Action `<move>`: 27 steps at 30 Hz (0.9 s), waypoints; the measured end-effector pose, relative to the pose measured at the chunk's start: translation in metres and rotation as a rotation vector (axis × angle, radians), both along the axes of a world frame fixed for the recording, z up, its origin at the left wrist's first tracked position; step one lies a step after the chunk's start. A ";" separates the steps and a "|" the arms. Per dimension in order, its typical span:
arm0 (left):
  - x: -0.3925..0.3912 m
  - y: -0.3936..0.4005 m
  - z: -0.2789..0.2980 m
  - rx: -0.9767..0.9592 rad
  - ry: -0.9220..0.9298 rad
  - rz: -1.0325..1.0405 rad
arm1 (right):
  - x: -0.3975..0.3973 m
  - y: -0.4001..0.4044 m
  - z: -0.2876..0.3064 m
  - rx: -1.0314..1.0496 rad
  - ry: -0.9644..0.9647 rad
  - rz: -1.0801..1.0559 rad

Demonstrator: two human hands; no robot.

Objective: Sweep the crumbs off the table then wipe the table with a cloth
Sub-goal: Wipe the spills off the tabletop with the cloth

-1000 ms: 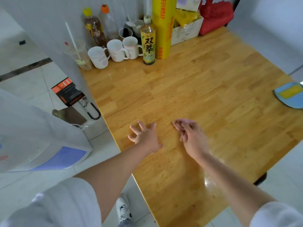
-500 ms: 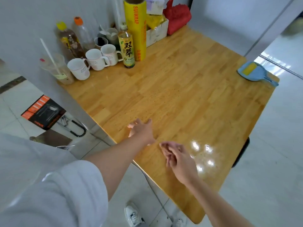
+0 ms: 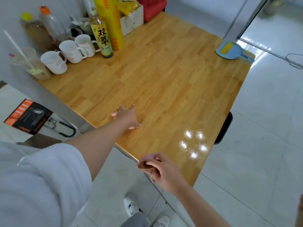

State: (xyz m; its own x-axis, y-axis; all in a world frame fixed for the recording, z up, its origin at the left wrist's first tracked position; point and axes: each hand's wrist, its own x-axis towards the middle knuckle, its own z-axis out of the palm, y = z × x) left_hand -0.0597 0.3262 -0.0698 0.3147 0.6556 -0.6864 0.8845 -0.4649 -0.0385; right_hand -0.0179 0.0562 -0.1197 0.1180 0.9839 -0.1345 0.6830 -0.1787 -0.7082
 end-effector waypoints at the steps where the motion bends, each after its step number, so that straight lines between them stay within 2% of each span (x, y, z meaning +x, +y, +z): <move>1: 0.001 -0.001 0.000 0.000 0.000 -0.011 | 0.016 -0.010 0.005 0.021 -0.005 -0.047; 3: 0.001 0.000 0.000 0.002 -0.006 -0.021 | 0.063 -0.028 0.010 -0.068 -0.121 -0.306; 5: 0.000 -0.001 -0.002 0.000 0.007 -0.033 | 0.101 -0.048 0.012 -0.243 -0.178 -0.595; 6: -0.001 -0.002 -0.003 -0.001 0.014 -0.030 | 0.104 -0.050 0.010 -0.265 -0.186 -0.661; 9: 0.001 0.000 -0.004 -0.007 0.015 -0.023 | 0.047 -0.017 0.012 -0.149 -0.166 -0.532; 12: 0.000 0.002 -0.004 -0.011 0.006 -0.007 | -0.032 0.015 0.006 -0.149 -0.001 -0.146; 13: 0.000 0.000 -0.004 -0.012 -0.004 0.000 | -0.038 0.015 0.005 -0.139 0.007 -0.068; 15: -0.001 0.000 -0.003 -0.011 -0.015 0.001 | -0.021 0.010 0.007 -0.093 0.056 -0.075; 17: -0.001 -0.001 -0.003 -0.008 -0.030 0.014 | 0.025 -0.005 0.008 -0.086 0.085 -0.301; 20: 0.000 0.001 -0.002 0.007 -0.019 0.019 | 0.095 -0.017 0.008 -0.149 -0.011 -0.967; 22: 0.000 0.001 -0.001 -0.004 -0.012 0.019 | 0.091 0.001 0.002 -0.183 -0.082 -1.155; 24: 0.001 0.000 0.001 -0.017 -0.019 0.019 | 0.044 0.037 0.000 -0.121 -0.104 -1.012; 27: 0.000 0.002 0.003 -0.012 -0.024 -0.011 | -0.041 0.089 -0.005 -0.044 -0.066 -0.546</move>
State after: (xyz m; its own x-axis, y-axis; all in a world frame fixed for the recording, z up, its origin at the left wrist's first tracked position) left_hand -0.0599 0.3285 -0.0666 0.3381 0.6438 -0.6865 0.8801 -0.4746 -0.0116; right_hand -0.0588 0.1457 -0.1244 0.6193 0.7709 -0.1488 0.5256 -0.5478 -0.6509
